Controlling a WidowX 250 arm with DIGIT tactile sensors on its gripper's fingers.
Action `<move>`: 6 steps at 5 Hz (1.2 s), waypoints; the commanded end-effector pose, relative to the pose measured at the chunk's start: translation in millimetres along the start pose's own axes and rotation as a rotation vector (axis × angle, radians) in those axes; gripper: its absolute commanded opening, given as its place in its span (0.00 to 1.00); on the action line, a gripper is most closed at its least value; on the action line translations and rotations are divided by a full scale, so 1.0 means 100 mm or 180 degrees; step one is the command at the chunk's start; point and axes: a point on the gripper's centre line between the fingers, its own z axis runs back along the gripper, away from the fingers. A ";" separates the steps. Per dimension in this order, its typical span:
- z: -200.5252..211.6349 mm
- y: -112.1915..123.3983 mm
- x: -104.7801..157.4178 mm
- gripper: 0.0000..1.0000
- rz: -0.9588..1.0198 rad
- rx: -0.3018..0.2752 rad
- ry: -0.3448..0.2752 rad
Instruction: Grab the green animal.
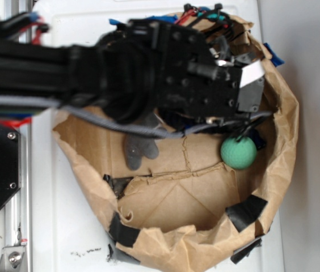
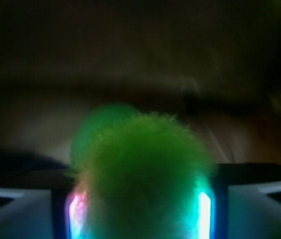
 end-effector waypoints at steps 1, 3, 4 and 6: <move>1.00 0.21 -0.25 0.00 -0.0237 -0.0266 -0.0103; 1.25 0.26 -0.41 0.00 -0.0976 -0.0343 0.0477; 1.24 0.23 -0.39 0.00 -0.1082 -0.0411 0.0657; 1.18 0.17 -0.36 0.00 -0.0969 -0.0391 0.0547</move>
